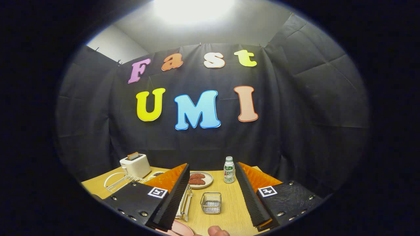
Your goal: Take the plate from the dish rack, then take the spoon from the basket and place it into the plate.
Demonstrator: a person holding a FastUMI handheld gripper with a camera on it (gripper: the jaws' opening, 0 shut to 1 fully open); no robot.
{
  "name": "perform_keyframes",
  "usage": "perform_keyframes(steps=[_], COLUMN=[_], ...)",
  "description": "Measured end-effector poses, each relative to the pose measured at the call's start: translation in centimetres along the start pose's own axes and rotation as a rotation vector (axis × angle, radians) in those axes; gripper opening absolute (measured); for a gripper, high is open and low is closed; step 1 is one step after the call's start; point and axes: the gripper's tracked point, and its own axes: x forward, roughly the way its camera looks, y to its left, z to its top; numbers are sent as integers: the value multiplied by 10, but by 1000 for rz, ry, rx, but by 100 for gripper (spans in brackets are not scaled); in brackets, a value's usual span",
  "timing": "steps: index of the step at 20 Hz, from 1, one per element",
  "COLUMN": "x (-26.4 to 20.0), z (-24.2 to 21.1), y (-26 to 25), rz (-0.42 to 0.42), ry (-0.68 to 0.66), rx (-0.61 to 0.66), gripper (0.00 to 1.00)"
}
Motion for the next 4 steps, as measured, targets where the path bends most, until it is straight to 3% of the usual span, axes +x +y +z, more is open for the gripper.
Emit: perform_keyframes(steps=[4], x=[1], z=[-4], y=[-14], rz=[-26], ry=[23], rx=[-25], gripper=[85])
